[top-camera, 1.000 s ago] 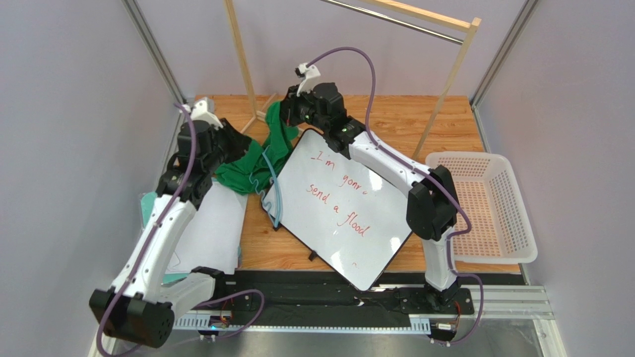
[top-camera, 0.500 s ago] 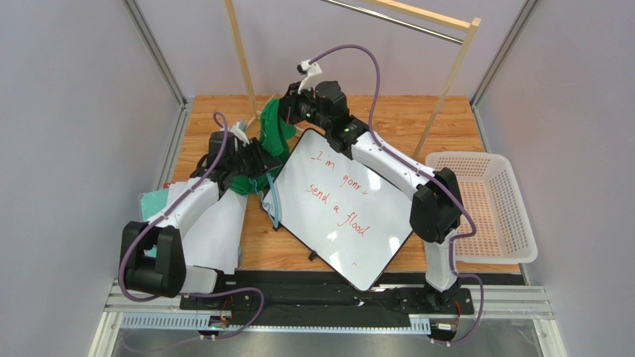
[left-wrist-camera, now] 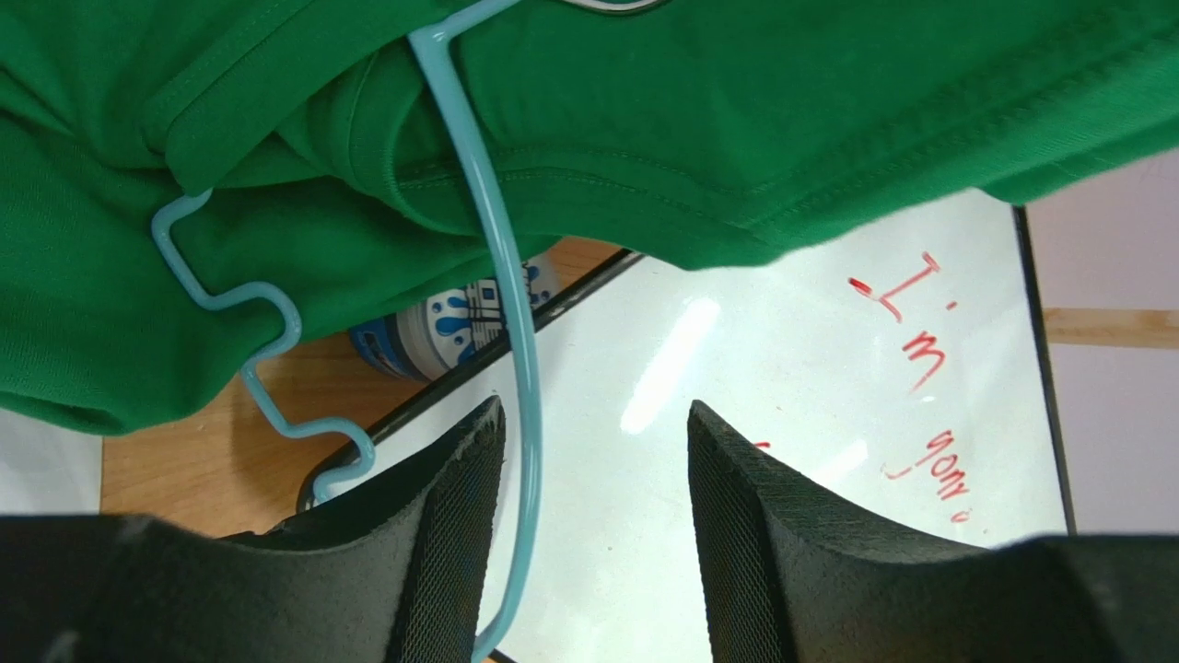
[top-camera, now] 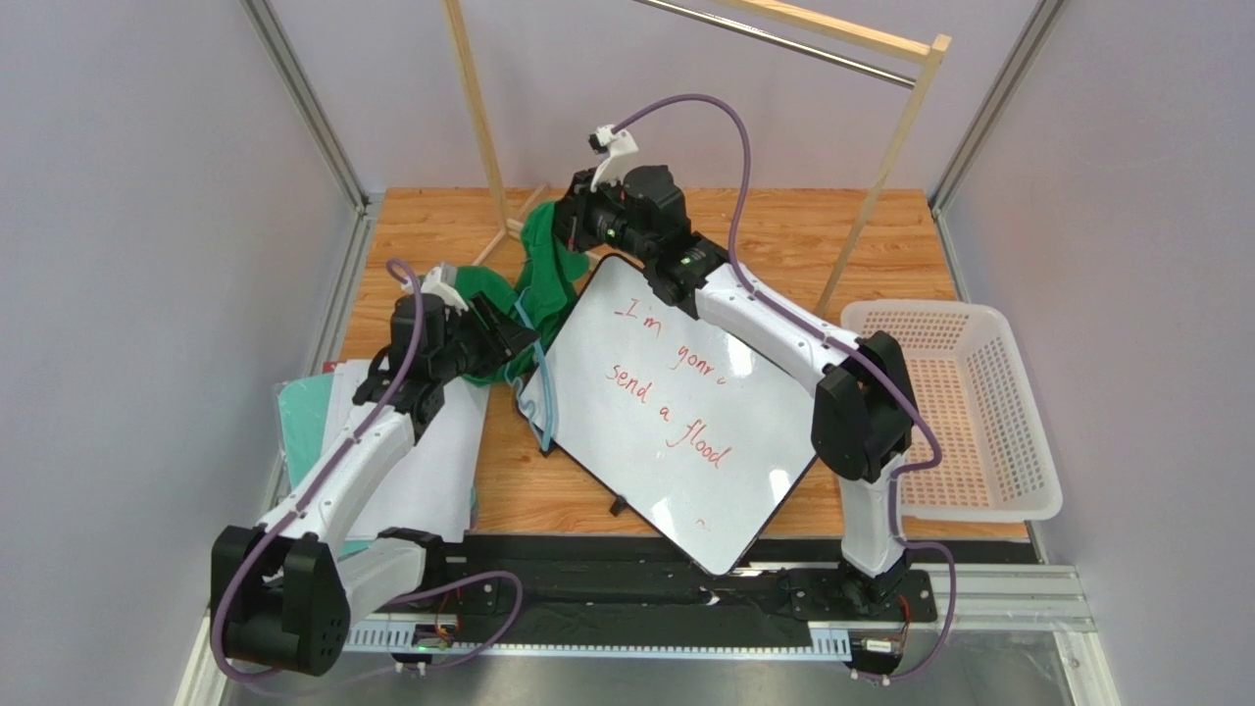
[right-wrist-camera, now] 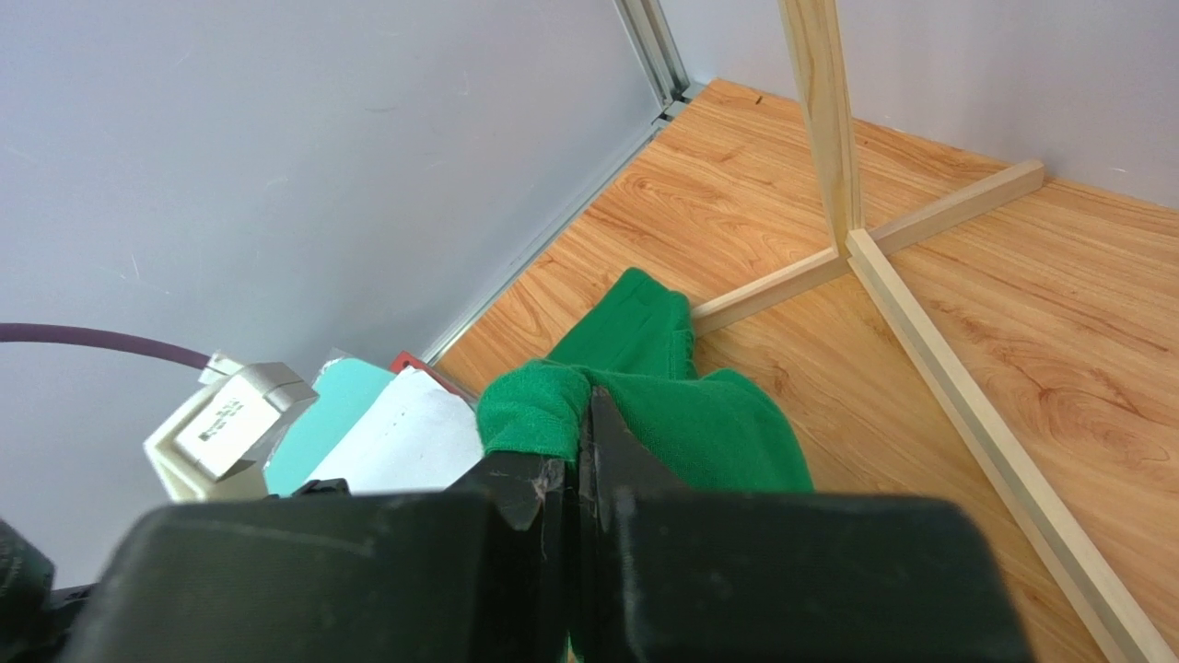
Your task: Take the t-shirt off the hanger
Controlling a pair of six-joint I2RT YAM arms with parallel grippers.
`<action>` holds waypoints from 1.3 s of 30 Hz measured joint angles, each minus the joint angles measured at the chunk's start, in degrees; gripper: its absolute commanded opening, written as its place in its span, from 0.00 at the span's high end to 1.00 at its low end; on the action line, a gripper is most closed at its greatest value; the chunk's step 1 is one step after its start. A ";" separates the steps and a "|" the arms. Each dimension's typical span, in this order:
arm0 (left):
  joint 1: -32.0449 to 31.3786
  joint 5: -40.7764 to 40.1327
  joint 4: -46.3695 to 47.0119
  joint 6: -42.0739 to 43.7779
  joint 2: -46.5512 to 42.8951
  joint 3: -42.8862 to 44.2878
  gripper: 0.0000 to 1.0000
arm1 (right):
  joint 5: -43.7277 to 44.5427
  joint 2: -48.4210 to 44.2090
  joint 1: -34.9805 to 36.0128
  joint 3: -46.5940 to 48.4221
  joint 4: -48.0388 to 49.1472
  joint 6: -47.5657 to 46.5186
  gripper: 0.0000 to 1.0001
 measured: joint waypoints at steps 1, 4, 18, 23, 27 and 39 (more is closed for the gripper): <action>0.00 -0.17 0.22 -0.20 0.74 -0.04 0.42 | -0.02 -0.02 0.00 -0.07 0.11 0.09 1.00; 0.00 -0.09 1.64 -0.90 4.00 -0.24 0.43 | -0.02 -0.04 0.00 -0.11 0.33 0.44 1.00; 0.37 1.16 8.79 -3.17 15.72 0.59 0.74 | -0.09 -1.20 0.42 -0.50 0.22 0.63 1.00; 0.48 1.62 9.84 -4.13 16.02 1.01 1.00 | -0.11 -1.40 0.59 -0.50 0.09 0.46 1.00; 1.01 2.01 7.93 -3.98 13.46 1.01 1.00 | -0.04 -1.53 0.61 -0.48 -0.28 -0.13 1.00; 5.11 -0.76 -5.22 -2.99 -12.48 5.70 1.00 | 1.84 -1.51 0.61 -0.17 -1.03 -0.46 1.00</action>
